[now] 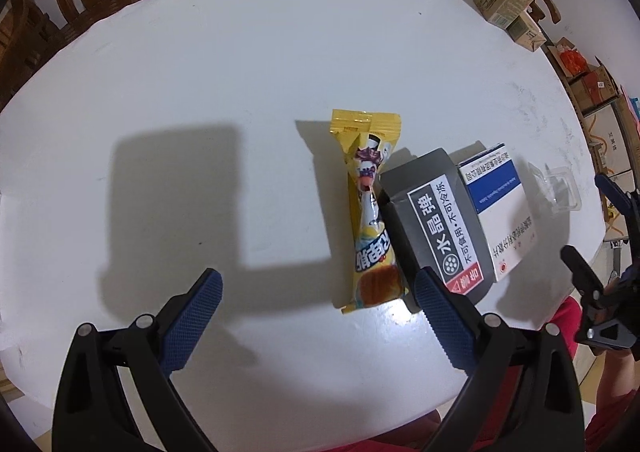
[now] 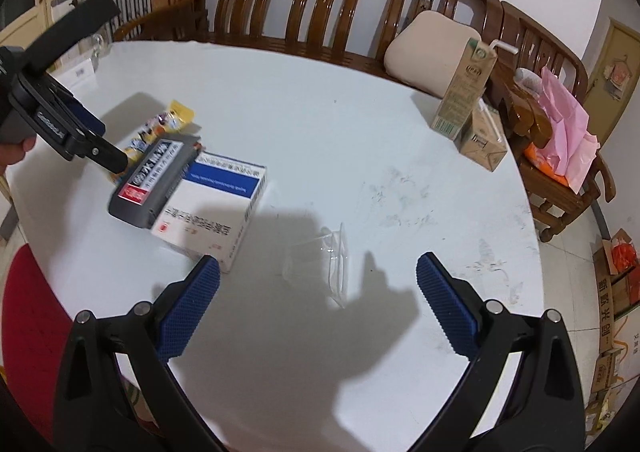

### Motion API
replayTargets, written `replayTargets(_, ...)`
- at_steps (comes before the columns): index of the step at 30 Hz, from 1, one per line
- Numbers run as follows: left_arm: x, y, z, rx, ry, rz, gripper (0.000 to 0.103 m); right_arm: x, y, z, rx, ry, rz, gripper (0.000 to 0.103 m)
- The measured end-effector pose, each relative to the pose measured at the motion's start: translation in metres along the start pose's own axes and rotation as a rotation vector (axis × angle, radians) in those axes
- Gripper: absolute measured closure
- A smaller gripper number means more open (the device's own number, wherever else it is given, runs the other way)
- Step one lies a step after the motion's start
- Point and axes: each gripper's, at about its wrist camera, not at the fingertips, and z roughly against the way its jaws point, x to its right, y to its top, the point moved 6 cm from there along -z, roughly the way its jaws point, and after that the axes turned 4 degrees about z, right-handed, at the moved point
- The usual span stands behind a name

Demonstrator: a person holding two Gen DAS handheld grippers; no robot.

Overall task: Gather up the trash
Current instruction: 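Grip the yellow ice-cream wrapper with the left tool while the right tool grips the clear plastic cup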

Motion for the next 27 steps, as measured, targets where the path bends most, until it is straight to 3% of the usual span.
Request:
replayTargets(3,0.002,0.002,-0.005,-0.007,0.018,-0.01,0.02,-0.001,-0.002,-0.011,-0.005,-0.001,0.002,0.007)
replayTargets(6,0.004,0.003,-0.01,-0.019,0.018,-0.016,0.023,-0.001,-0.002,-0.021,-0.001,-0.005,0.002,0.007)
replayTargets(10,0.005,0.006,-0.013,-0.013,0.05,-0.028,0.024,0.003,-0.005,-0.033,-0.012,0.001,-0.017,0.021)
replayTargets(13,0.005,0.006,-0.012,-0.006,0.053,-0.036,0.026,0.007,-0.008,-0.039,-0.016,0.016,-0.043,0.024)
replayTargets(17,0.017,0.013,-0.011,0.006,0.08,-0.066,0.043,0.011,-0.008,-0.038,-0.007,0.031,-0.057,0.037)
replayTargets(20,0.019,0.017,-0.008,0.002,0.083,-0.065,0.056,0.009,-0.008,-0.037,-0.005,0.055,-0.059,0.051)
replayTargets(21,0.021,0.019,-0.008,0.003,0.083,-0.06,0.063,0.008,-0.008,-0.036,-0.004,0.06,-0.059,0.06)
replayTargets(27,0.024,0.025,-0.005,0.004,0.061,-0.032,0.084,0.005,-0.007,-0.034,0.004,0.046,-0.053,0.067)
